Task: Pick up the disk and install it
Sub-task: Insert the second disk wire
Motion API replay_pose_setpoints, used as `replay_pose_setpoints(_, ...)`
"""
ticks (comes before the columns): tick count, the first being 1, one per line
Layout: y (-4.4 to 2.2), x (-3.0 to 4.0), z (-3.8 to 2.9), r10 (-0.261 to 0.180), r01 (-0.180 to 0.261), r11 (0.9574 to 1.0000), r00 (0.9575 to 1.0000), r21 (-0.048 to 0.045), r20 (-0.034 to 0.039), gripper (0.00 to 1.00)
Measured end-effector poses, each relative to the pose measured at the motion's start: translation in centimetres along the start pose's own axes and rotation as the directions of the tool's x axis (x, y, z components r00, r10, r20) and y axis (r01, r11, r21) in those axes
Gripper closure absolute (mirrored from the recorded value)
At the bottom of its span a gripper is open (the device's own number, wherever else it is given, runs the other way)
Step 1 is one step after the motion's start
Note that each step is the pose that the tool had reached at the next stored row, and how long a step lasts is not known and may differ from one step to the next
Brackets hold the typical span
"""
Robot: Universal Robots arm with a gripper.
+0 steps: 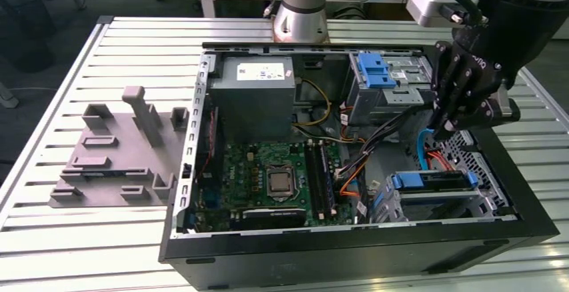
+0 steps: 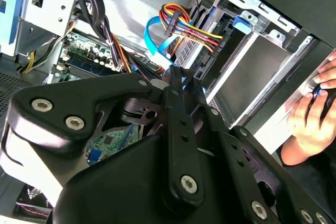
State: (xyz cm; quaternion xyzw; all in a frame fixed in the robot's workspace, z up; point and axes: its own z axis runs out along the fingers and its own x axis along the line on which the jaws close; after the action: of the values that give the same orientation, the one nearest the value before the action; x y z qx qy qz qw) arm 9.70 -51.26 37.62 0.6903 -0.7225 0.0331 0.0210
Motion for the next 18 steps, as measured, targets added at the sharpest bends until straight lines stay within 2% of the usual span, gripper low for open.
replay_pose_setpoints(11, 0.01, 0.04, 0.57, 0.0, 0.0, 1.0, 1.0, 0.0, -0.0013, 0.75)
replay_pose_setpoints(18, -0.01, 0.39, 1.1, 0.0, 0.0, 1.0, 1.0, 0.0001, -0.0012, 0.75)
